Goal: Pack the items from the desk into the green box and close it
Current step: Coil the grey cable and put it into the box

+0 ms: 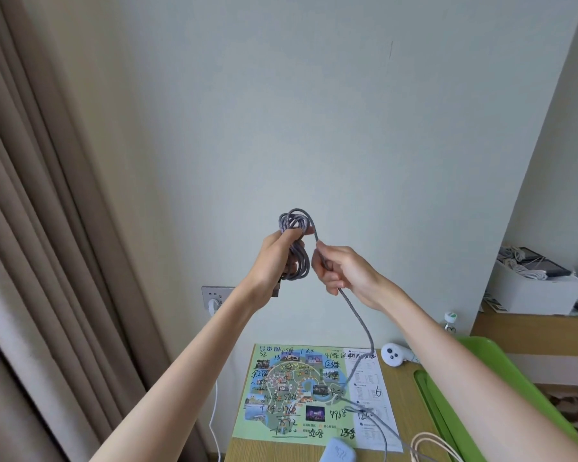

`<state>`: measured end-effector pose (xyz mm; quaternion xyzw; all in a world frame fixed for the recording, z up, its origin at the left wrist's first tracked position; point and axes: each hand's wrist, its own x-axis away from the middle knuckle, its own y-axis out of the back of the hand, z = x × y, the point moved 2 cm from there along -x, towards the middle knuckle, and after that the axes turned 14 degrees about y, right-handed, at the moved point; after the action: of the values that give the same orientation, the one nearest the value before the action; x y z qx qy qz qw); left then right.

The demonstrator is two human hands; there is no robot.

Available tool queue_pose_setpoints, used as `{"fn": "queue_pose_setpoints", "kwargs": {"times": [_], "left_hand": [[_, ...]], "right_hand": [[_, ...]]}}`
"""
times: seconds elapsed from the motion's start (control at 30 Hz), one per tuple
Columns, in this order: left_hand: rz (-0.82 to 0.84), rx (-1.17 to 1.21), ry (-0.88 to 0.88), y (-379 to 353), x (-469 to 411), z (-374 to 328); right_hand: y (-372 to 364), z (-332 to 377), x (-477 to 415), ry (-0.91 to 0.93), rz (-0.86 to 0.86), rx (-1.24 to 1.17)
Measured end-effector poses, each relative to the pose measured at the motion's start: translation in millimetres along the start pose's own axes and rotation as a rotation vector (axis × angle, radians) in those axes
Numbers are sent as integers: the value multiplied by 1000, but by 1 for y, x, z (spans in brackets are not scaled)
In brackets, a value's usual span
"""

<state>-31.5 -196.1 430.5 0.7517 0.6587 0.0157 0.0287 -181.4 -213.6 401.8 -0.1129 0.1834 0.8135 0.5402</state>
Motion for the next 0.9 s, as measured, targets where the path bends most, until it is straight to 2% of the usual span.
{"fn": "queue_pose_setpoints", "kwargs": {"times": [0.17, 0.33, 0.4, 0.5, 0.6, 0.67, 0.8, 0.9], "left_hand": [[65, -30, 26, -2, -1, 2], [-23, 14, 65, 4, -7, 4], [0, 163, 91, 9, -8, 3], [108, 537, 124, 16, -11, -1], [45, 680, 158, 28, -14, -1], [-42, 637, 189, 38, -15, 1], [-198, 272, 184, 50, -15, 8], [-199, 65, 141, 50, -17, 14]], "right_hand": [[-5, 0, -1, -72, 95, 16], [-3, -2, 3, -96, 129, 84], [2, -3, 6, -108, 109, 88], [11, -4, 11, -106, 80, 117], [23, -4, 15, -84, 31, 151], [32, -3, 16, -62, -15, 124], [43, 4, 15, 4, -97, -14], [44, 10, 12, 59, -98, -67]]}}
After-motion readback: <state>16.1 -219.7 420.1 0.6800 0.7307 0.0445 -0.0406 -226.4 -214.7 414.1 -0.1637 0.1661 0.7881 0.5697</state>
